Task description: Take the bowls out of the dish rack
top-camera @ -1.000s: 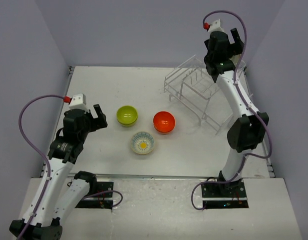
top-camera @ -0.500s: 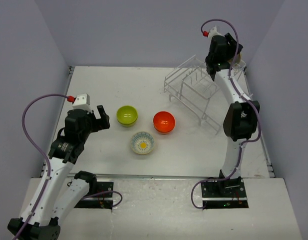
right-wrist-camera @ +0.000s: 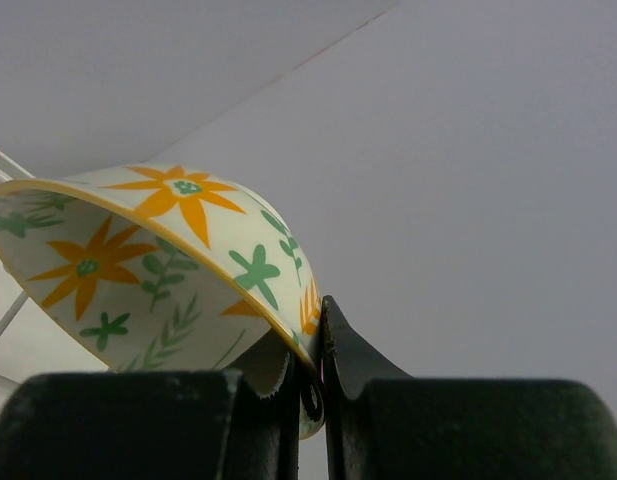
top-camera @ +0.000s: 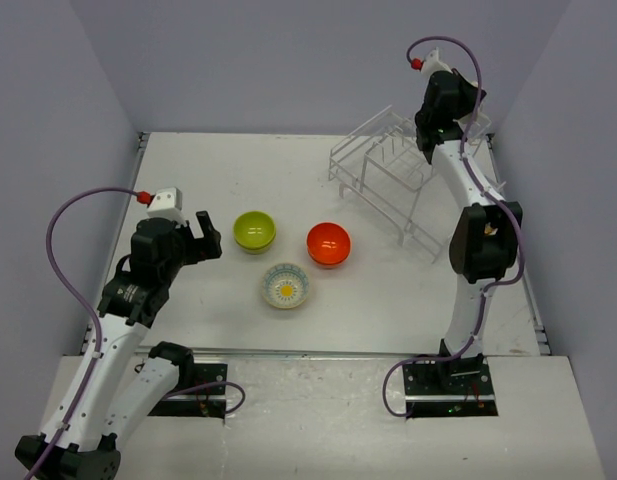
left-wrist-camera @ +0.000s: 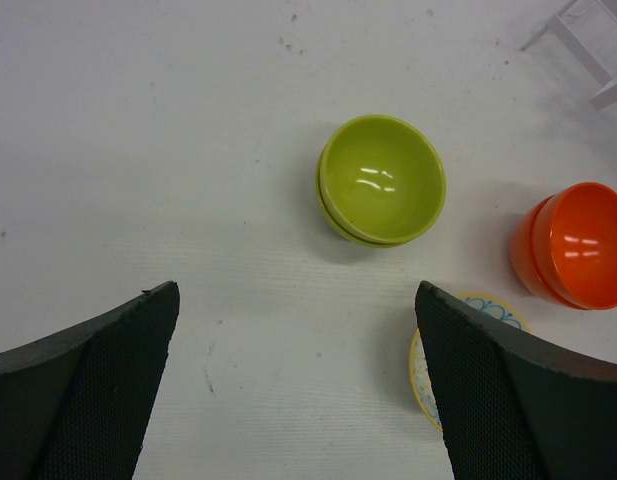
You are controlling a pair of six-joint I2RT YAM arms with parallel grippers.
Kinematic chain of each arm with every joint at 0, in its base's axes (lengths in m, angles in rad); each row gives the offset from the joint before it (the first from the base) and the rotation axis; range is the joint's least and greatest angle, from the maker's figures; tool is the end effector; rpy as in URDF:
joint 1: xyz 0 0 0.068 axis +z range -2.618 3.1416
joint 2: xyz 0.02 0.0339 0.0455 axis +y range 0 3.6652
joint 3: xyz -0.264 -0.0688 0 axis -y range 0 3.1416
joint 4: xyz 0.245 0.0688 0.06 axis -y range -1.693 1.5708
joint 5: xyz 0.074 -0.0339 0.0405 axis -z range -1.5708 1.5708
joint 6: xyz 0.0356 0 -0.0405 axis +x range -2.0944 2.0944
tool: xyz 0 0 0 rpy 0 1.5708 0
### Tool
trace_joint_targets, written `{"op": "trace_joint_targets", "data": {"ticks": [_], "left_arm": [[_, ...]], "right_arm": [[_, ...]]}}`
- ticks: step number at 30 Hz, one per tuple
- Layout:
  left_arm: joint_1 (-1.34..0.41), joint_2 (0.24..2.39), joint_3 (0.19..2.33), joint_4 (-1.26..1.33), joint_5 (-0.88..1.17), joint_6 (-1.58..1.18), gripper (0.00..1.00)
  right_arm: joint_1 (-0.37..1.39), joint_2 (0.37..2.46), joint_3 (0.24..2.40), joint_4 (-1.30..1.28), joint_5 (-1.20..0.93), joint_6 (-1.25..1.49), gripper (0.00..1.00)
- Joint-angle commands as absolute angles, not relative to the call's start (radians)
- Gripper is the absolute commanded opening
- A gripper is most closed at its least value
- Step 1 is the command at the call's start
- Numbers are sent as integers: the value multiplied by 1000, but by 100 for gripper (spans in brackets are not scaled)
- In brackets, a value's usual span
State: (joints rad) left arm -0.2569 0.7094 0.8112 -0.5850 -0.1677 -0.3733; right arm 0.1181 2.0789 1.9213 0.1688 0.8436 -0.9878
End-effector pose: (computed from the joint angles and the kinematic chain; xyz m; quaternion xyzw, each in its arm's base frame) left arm 0.1504 -0.0334 0.3194 -0.0929 0.8488 -0.0916 0.5124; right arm 0.4972 0.0322 0.3660 -0.0892 0.6988 -0.5344 0.4671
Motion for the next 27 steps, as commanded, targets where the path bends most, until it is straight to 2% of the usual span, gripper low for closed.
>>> {"op": "trace_joint_targets", "data": {"ticks": [1, 11, 18, 21, 22, 25, 27], "left_arm": [[-262, 707, 811, -541, -158, -347, 100], [-262, 693, 811, -546, -183, -351, 100], [-262, 692, 819, -546, -186, -353, 100], [-262, 681, 845, -552, -125, -376, 100], [-262, 669, 857, -552, -94, -421, 100], [-262, 666, 922, -476, 64, -472, 100], [-264, 704, 1001, -462, 107, -497, 100]], "right_arm": [[118, 2013, 1902, 235, 856, -980, 0], [127, 1907, 1911, 302, 931, -1008, 0], [149, 1836, 1957, 112, 925, -781, 0], [193, 1778, 1957, 43, 980, -634, 0], [213, 1746, 1953, -89, 959, -473, 0], [323, 1590, 1887, -342, 844, -112, 0], [418, 1516, 1800, -426, 677, 53, 0]]}}
